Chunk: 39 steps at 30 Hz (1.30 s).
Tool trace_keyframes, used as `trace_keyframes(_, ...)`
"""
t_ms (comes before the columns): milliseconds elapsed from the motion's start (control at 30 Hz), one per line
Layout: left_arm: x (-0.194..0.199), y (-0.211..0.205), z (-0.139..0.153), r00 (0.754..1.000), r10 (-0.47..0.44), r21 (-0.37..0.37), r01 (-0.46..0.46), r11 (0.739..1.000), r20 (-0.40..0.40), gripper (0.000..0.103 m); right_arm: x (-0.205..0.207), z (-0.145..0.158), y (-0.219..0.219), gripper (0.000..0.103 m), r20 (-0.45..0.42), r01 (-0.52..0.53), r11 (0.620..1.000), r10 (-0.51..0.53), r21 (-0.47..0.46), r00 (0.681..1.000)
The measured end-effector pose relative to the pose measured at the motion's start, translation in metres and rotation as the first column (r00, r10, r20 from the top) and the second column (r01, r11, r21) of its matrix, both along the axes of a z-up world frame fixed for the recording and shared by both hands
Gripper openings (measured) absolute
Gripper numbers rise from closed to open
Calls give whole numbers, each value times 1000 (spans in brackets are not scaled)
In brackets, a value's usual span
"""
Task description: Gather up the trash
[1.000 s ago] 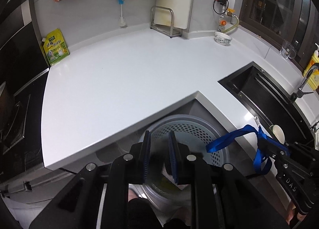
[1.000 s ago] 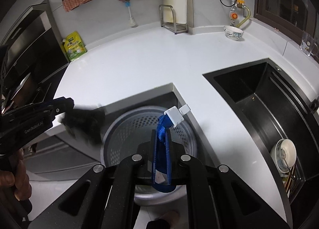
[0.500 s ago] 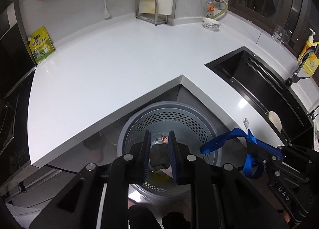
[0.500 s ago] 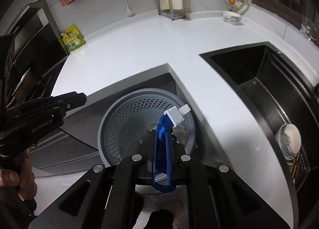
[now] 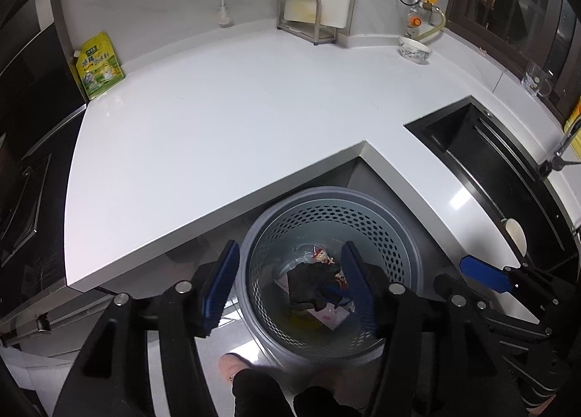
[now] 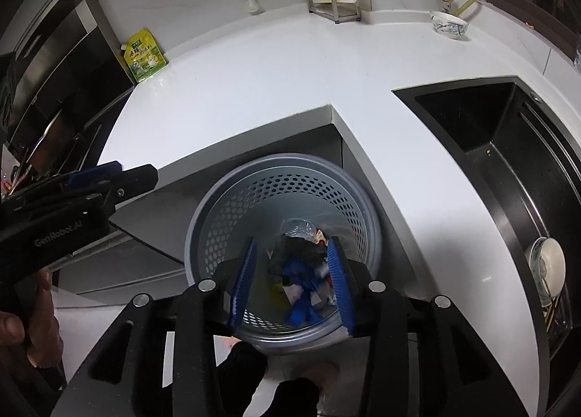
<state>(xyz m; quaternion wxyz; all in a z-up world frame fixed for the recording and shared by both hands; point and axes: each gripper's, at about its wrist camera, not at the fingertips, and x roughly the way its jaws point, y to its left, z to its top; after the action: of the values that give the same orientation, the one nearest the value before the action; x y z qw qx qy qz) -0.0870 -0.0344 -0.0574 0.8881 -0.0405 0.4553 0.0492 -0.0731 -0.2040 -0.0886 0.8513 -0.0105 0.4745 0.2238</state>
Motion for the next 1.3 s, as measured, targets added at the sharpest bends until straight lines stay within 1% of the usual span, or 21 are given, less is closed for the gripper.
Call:
trace_keyframes(33,0,0,1,1000,4,2,-4,1000,0,59,0,1,-1,39,0,2,1000,-2,0,1000)
trace_keyframes(133,-1,1,5,1000,17,7,-17,1000,2,67,0,1,-4,39,-8,11,1000,-11,5,1000)
trace_keyframes(267,-4,5,10,999,46,0,-46,999,1,86,-2,1,-7,41,-28,21,1000,-21,11,999)
trace_keyframes(300,-4,5,11,999,52,-4,-52,999,1,88,-3,1,-7,42,-31,23,1000,-22,14,999)
trace_keyframes(433,-3,8,15,998,64,3,-64,998,-2,90,-7,5,-5,46,-29,17,1000,-17,12,999)
trace_keyframes(467,-4,8,17,998,66,7,-66,998,1,91,-7,6,-5,48,-27,17,1000,-16,12,999)
trace_keyframes(567,-7,8,22,997,75,19,-75,997,15,96,-9,9,-3,50,-24,13,1000,-12,11,1000)
trace_keyframes(733,-11,8,27,996,86,28,-86,996,22,96,-10,11,0,52,-20,9,1000,-9,-5,1000)
trace_keyframes(800,-11,8,28,996,90,27,-91,996,19,96,-10,13,0,56,-14,17,1000,-17,-12,1000)
trace_keyframes(833,-12,8,28,996,93,27,-93,995,18,96,-11,14,0,57,-12,22,1000,-22,-14,1000)
trace_keyframes(1033,-15,7,27,995,99,38,-99,994,4,97,-11,13,-2,58,-23,40,999,-40,-22,999)
trace_keyframes(1300,-18,10,26,993,117,42,-116,992,-8,97,-14,16,-3,60,-16,52,998,-52,-33,999)
